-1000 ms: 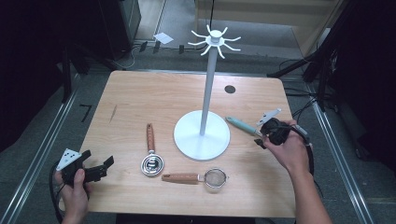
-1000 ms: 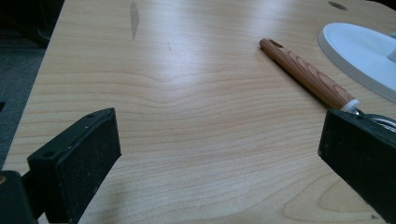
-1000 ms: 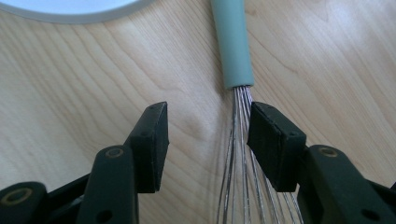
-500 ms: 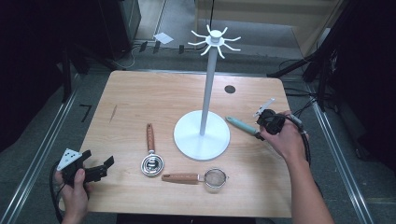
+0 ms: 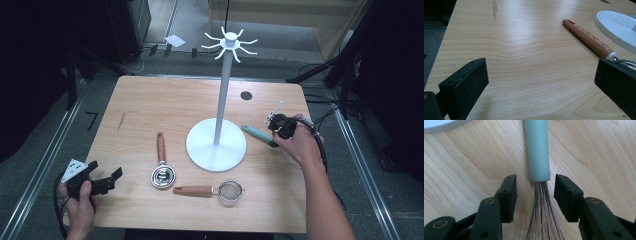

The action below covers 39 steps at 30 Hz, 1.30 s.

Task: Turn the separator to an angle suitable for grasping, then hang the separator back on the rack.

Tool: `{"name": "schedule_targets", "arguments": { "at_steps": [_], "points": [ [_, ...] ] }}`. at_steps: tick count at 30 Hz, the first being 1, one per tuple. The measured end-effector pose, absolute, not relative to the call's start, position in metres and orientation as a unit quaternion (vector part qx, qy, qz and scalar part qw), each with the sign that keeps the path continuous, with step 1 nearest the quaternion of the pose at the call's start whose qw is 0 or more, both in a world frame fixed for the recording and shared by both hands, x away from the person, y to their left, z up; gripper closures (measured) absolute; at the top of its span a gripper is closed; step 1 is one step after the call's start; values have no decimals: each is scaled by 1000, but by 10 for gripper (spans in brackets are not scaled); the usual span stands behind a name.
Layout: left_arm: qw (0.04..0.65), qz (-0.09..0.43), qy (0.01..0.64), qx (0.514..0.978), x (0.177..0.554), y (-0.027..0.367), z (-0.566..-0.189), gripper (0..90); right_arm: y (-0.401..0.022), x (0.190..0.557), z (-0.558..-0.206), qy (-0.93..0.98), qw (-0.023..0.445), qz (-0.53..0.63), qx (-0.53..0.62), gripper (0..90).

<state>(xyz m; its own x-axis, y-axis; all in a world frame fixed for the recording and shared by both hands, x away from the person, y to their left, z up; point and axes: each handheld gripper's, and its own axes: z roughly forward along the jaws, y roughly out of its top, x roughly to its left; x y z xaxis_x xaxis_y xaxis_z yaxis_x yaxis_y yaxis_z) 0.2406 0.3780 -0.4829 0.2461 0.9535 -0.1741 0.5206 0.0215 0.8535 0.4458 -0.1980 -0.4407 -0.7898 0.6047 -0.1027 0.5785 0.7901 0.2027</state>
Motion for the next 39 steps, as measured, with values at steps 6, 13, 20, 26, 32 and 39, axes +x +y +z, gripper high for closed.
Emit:
{"name": "schedule_targets", "arguments": {
  "at_steps": [6, 13, 20, 26, 32, 39],
  "points": [
    [441, 245, 562, 655, 241, 378, -483, 0, -192, 453, -446, 945, 70, 61, 314, 573],
    [439, 245, 563, 656, 241, 378, -483, 0, -187, 456, -451, 944, 65, 45, 320, 586],
    [441, 244, 565, 654, 241, 378, -483, 0, -186, 461, -456, 945, 54, 26, 323, 635],
    [440, 242, 566, 654, 241, 378, -483, 0, -184, 465, -463, 943, 49, 9, 330, 651],
    [442, 242, 565, 653, 241, 379, -483, 0, -186, 468, -463, 940, 37, 19, 339, 652],
    [441, 242, 565, 654, 241, 378, -483, 0, -188, 474, -464, 938, 3, 7, 346, 587]
  ]
}}
